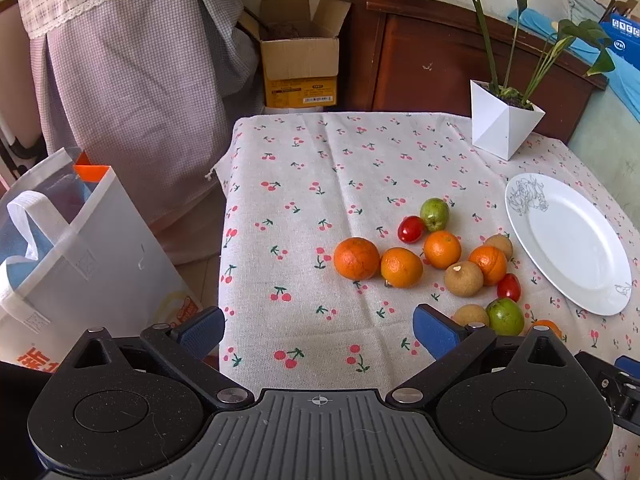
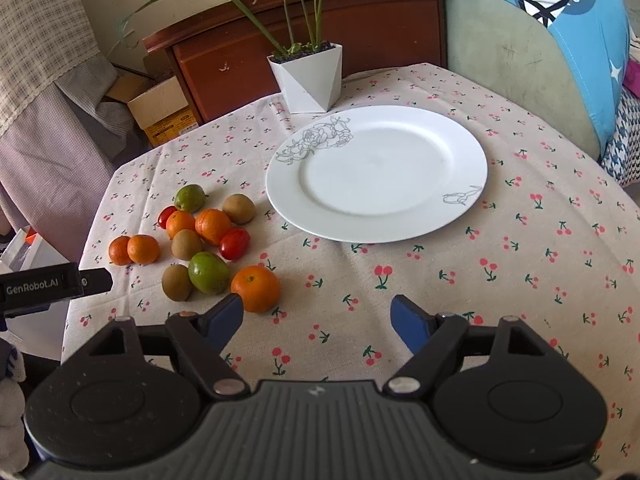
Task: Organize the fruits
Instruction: 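Move both grippers toward the fruit cluster beside the white plate, then grasp an orange with the left gripper while the right gripper grasps another orange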
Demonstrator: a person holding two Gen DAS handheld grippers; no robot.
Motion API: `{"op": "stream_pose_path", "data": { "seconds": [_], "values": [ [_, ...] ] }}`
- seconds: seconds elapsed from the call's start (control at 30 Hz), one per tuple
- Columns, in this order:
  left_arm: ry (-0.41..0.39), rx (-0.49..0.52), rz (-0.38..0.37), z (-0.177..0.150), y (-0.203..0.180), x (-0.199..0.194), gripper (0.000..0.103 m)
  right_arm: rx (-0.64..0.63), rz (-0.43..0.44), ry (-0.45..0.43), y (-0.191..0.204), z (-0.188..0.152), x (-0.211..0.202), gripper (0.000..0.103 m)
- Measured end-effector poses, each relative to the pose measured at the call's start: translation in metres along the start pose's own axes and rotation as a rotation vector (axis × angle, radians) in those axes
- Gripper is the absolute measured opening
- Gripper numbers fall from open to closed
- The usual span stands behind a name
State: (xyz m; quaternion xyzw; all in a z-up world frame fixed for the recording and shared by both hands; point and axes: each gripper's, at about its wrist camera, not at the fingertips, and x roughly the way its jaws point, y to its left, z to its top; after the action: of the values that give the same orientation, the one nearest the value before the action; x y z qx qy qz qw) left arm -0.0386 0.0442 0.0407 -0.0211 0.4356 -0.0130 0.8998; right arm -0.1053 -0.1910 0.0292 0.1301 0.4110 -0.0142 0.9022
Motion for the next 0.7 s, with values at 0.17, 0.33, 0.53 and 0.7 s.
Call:
{"op": "stream_pose_path", "data": {
  "seconds": [0.17,0.33,0.53,0.7],
  "values": [
    [0.002,0.009,-0.020,-0.003,-0.001,0.002,0.095,0.023,0.074,0.007,0.001,-0.003,0.007,0.061],
    [-0.005,0.006,-0.013,-0.004,0.003,0.005,0.089,-0.008,0.105,-0.012,0.012,-0.002,0.012,0.053],
    [0.000,0.013,-0.042,-0.007,0.003,0.008,0.074,-0.014,0.102,-0.013,0.017,-0.003,0.024,0.042],
    [-0.019,-0.031,-0.032,-0.002,0.010,0.011,0.074,-0.018,0.114,-0.026,0.022,-0.003,0.029,0.032]
  ]
}}
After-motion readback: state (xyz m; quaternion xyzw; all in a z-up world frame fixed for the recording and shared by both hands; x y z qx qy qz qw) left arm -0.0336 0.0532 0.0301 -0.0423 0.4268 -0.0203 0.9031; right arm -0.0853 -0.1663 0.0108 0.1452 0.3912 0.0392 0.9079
